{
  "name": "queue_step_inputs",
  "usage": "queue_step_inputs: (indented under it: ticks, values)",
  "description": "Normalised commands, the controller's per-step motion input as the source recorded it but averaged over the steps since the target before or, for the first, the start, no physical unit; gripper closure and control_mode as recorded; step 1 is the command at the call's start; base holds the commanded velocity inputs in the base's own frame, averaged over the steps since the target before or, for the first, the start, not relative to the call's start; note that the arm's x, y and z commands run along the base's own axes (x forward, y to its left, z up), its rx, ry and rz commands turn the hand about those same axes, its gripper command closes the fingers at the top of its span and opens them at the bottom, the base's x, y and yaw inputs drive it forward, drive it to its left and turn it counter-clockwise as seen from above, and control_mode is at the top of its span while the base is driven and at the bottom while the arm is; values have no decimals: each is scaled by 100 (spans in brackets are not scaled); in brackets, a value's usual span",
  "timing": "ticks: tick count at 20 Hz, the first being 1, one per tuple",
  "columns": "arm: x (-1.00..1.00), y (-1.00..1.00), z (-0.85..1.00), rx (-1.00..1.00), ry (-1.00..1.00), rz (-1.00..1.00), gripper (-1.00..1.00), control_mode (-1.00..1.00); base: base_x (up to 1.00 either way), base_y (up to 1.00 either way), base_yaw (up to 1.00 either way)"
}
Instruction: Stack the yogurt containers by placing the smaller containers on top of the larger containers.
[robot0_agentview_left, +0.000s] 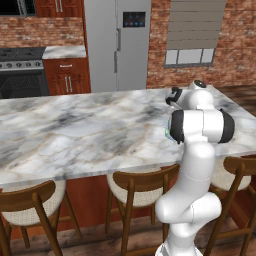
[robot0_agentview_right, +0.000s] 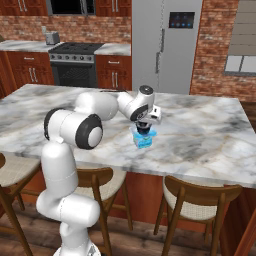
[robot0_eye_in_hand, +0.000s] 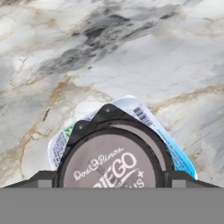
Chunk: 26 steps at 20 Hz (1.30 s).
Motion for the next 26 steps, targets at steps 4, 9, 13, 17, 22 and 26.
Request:
queue_step_inputs:
  ticks: [4, 9, 13, 17, 22, 26]
  values:
    - [0, 0, -7, 0, 0, 0, -100, -100, 0, 0, 0]
    - [0, -1, -1, 0, 0, 0, -100, -100, 0, 0, 0]
    - [-32, 0, 57, 0, -1, 0, -100, -100, 0, 0, 0]
    - [-38, 0, 56, 0, 0, -1, -100, -100, 0, 0, 0]
    - [-46, 5, 36, 0, 0, -6, -100, -100, 0, 0, 0]
    - [-57, 17, 35, 0, -1, -8, -100, -100, 0, 0, 0]
